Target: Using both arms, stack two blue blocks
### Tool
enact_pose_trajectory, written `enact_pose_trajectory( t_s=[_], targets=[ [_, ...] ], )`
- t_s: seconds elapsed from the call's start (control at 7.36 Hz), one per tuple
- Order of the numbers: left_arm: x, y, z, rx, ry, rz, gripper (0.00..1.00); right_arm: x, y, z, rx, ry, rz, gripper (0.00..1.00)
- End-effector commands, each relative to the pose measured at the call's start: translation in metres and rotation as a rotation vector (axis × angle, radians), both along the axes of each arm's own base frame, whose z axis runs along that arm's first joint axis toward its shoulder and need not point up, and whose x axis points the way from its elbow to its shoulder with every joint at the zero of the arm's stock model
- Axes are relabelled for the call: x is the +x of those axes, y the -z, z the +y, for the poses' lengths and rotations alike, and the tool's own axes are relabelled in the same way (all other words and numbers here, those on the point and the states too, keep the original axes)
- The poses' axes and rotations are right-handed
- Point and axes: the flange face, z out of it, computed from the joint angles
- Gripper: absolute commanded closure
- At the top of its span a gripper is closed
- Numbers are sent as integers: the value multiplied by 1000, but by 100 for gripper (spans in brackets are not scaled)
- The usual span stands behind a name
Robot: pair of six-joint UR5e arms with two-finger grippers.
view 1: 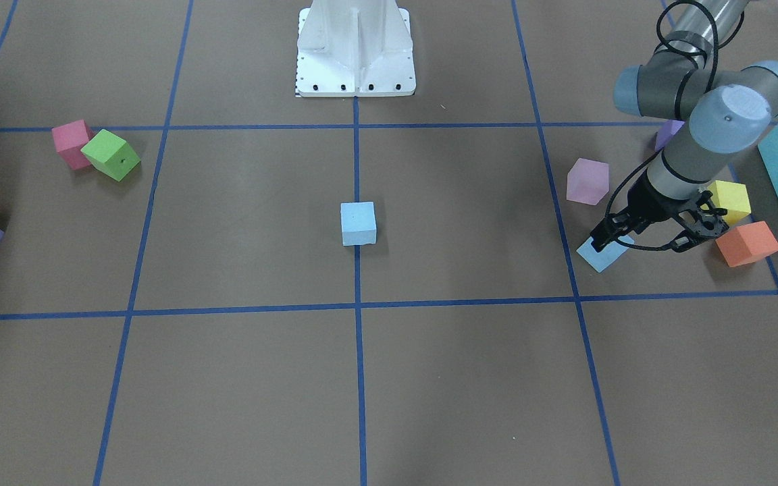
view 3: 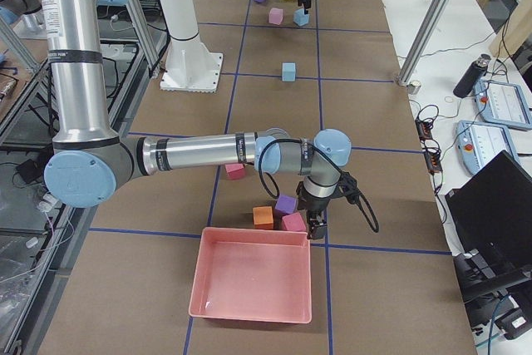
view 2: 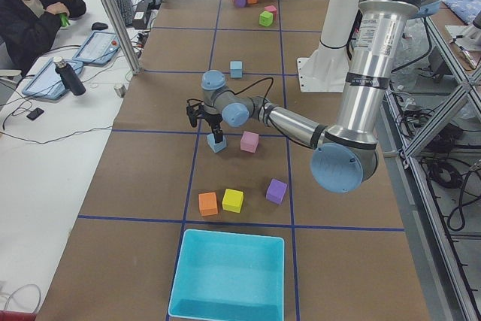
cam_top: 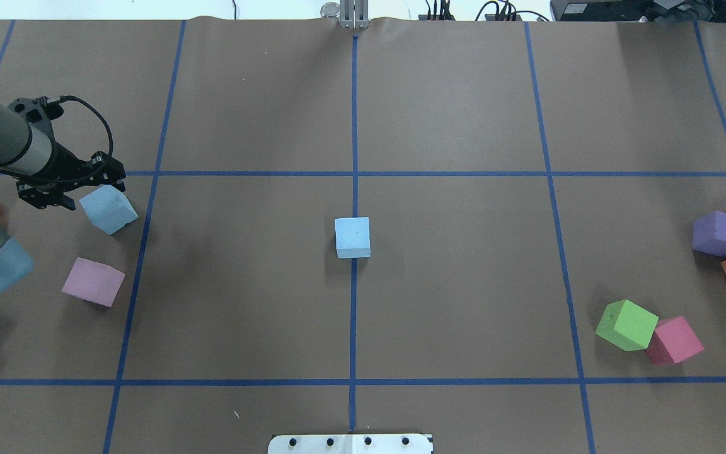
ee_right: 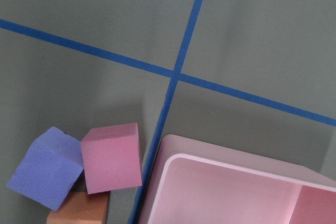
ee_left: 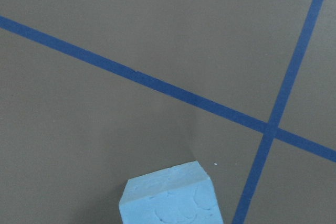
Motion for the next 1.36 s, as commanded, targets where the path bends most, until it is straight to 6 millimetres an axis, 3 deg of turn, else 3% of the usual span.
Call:
enact_pose_trajectory(
  t_s=[0.0, 0.27, 0.54, 0.68, 0.95, 1.09, 1.22],
  targets=[
    [11, -14, 2, -11, -10, -25, 2, 0, 0, -1, 0, -1, 1, 0],
    [20, -22, -1, -22, -19, -35, 2, 0, 0, -1, 0, -1, 0, 0],
    [45, -25, -3, -29, -48, -45, 4, 0, 1, -3, 2, -1, 0, 0],
    [51, -26, 1, -20, -67, -46, 33, 0, 2, -3, 3, -1, 0, 0],
    [54, -20, 4, 4, -76, -32, 75, 0, 3, -4, 5, -1, 0, 0],
    [53, -3, 5, 25, -77, -12, 91, 0, 2, -3, 1, -1, -2, 0],
    [56, 32, 2, 57, -82, 25, 96, -1, -1, -1, -3, -1, -4, 0]
  ],
)
